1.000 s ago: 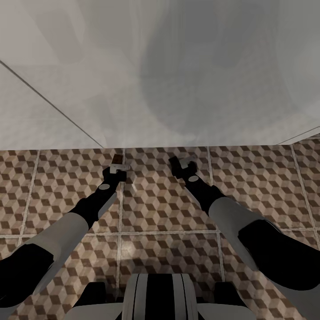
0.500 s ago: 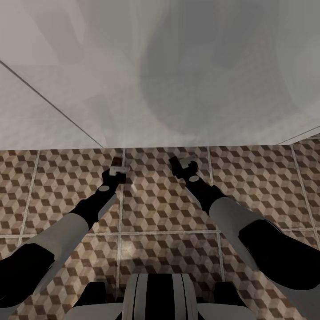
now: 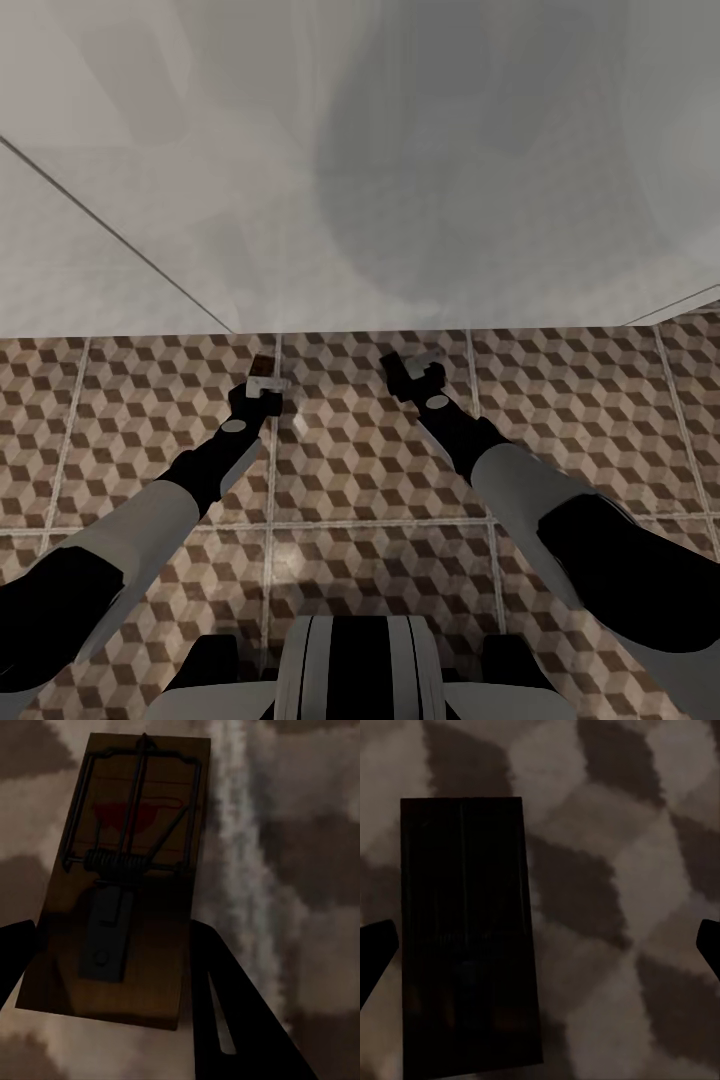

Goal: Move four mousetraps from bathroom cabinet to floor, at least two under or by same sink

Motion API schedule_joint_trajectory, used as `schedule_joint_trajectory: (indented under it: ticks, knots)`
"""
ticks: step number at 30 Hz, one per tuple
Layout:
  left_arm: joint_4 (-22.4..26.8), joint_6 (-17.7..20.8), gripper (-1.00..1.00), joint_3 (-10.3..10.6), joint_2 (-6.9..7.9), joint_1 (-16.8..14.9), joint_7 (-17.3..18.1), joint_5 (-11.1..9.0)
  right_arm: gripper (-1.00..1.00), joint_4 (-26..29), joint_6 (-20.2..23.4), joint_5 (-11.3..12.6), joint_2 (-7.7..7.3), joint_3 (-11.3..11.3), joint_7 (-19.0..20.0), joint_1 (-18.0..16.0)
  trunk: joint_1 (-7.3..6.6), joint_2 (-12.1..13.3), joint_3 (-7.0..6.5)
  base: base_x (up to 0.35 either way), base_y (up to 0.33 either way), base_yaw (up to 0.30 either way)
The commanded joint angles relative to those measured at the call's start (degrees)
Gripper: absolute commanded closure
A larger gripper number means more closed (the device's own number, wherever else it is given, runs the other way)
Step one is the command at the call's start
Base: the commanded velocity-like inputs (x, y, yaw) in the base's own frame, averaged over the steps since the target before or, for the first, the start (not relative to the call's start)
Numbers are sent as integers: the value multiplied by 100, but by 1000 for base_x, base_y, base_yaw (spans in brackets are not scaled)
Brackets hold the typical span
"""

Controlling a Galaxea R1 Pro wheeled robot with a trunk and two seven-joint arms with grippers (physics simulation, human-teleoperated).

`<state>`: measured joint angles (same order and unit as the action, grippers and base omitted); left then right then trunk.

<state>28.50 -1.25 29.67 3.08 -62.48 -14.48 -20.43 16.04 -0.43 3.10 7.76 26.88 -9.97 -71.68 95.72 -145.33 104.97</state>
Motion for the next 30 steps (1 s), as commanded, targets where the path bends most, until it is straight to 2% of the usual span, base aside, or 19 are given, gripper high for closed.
schedule_joint_trajectory:
  ticks: [1,3,4,22,30]
  knots:
    - [-10,-7,100,47,8,-1,-46,-101,-100,-4,-9,33,0,45,-36,-4,0,-1,3,0,0,0]
    - [-11,-11,100,51,8,-1,-46,-101,-100,-4,-22,33,3,47,-36,-4,0,-1,3,0,0,0]
    - [-11,-12,-100,52,8,-1,-46,-101,-100,-4,-25,33,4,46,-35,-4,0,-1,3,0,0,0]
    - [-3,-14,-100,97,-7,-1,-46,-101,-100,-4,-45,32,-10,45,-32,-4,0,-1,3,-3,0,0]
    - [-3,-16,-100,104,-4,-1,-46,-101,-100,-4,-45,33,-12,45,-33,-4,0,-1,3,-237,-70,0]
